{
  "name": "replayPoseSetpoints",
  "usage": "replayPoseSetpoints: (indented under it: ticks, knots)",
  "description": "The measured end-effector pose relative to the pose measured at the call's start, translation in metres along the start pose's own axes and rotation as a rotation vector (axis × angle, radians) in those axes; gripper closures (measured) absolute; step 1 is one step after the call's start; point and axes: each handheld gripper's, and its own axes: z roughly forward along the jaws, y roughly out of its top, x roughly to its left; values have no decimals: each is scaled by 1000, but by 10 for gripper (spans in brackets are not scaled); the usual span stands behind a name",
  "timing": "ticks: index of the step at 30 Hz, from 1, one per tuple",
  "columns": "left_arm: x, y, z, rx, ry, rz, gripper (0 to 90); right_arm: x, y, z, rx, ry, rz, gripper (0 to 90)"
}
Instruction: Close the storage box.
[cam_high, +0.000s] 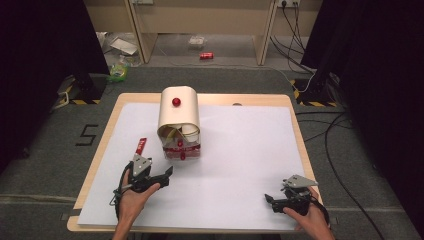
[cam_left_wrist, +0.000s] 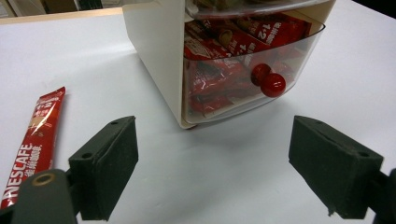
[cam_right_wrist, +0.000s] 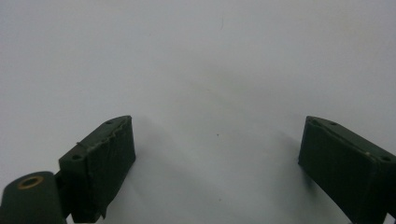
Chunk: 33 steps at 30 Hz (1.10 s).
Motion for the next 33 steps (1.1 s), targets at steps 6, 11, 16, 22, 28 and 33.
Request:
replayPoseSetpoints:
  ticks: [6,11,16,22,28,33]
  knots:
    - [-2,-3,-2,2,-3,3,153,0,0,0,0,0,0,111]
    - [-5,-5,-3,6,-9,9,153,0,0,0,0,0,0,111]
    - [-9,-7,-5,6,-16,15,153,0,0,0,0,0,0,111]
    - [-10,-10,-6,14,-17,18,153,0,0,0,0,0,0,111]
    - [-12,-13,-8,16,-21,22,153,0,0,0,0,0,0,111]
    - [-15,-17,-8,26,-25,28,153,0,0,0,0,0,0,112]
